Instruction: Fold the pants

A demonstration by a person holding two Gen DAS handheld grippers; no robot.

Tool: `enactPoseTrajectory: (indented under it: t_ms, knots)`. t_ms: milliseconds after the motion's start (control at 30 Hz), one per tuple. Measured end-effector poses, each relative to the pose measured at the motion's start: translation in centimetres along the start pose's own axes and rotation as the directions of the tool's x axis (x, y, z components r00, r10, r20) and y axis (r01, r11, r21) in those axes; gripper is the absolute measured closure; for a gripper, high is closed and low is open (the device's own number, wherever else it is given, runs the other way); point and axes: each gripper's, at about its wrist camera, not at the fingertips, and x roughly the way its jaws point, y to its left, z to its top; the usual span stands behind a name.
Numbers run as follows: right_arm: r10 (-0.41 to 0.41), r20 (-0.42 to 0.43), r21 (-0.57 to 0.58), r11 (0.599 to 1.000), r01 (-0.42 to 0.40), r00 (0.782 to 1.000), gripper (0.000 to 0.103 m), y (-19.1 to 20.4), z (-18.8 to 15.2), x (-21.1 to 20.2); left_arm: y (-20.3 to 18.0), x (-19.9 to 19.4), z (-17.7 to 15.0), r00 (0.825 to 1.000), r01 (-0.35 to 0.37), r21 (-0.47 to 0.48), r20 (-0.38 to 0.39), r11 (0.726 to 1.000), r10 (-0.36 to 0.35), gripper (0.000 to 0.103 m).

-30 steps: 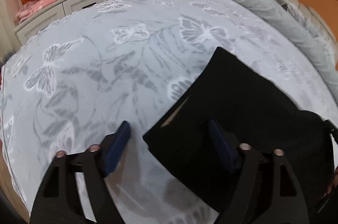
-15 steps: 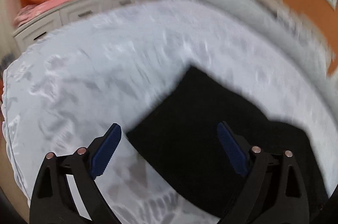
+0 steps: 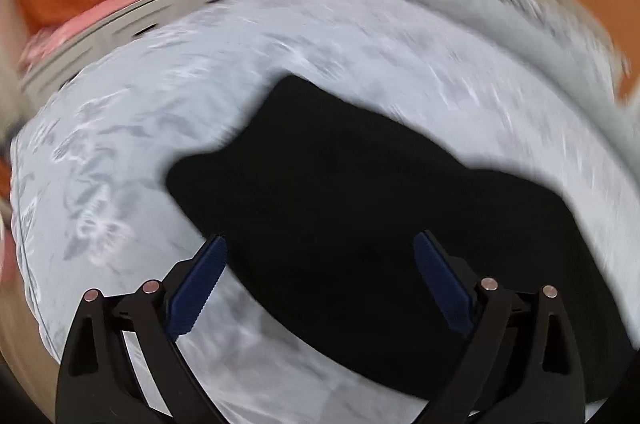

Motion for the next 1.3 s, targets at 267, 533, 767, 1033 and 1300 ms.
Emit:
enactPoseTrajectory:
  t_ms: [267,533,767,1033,1300]
  knots:
    - [-0.065,-0.026,-0.017,0.998,0.065,0.998,0.039,-6.0,3.2,4.8,-5.9,1.8,-2.7,0.999,-0.025,0.182,-0.032,0.983,0.032,0.010]
    - [-0.063,-0.071,-0.218,0.975,0.046,0.995,0.096,-1.5,3.9,8.5,-7.1,2.4,-2.7,0.999,-0.045,0.189,-0.021,0.981,0.050,0.008]
    - [-0.075,-0.033,-0.139,0.988,0.070,0.997,0.093,-5.6,3.1,9.2,-7.8,3.0,-2.8,0.998,-0.052,0.200,-0.022,0.978,0.058,0.005]
    - [0.032,0.017,-0.235,0.972,-0.027,0.999,0.079,1.0,2.9,1.3,-6.3,2.4,-2.9,0.997,-0.050,0.205,-0.053,0.977,0.063,0.005]
    - [-0.081,-0.144,-0.449,0.894,0.008,0.986,0.079,10.0,-3.9,2.3,-3.6,1.8,-3.8,0.993,-0.003,0.293,-0.115,0.956,0.039,0.005]
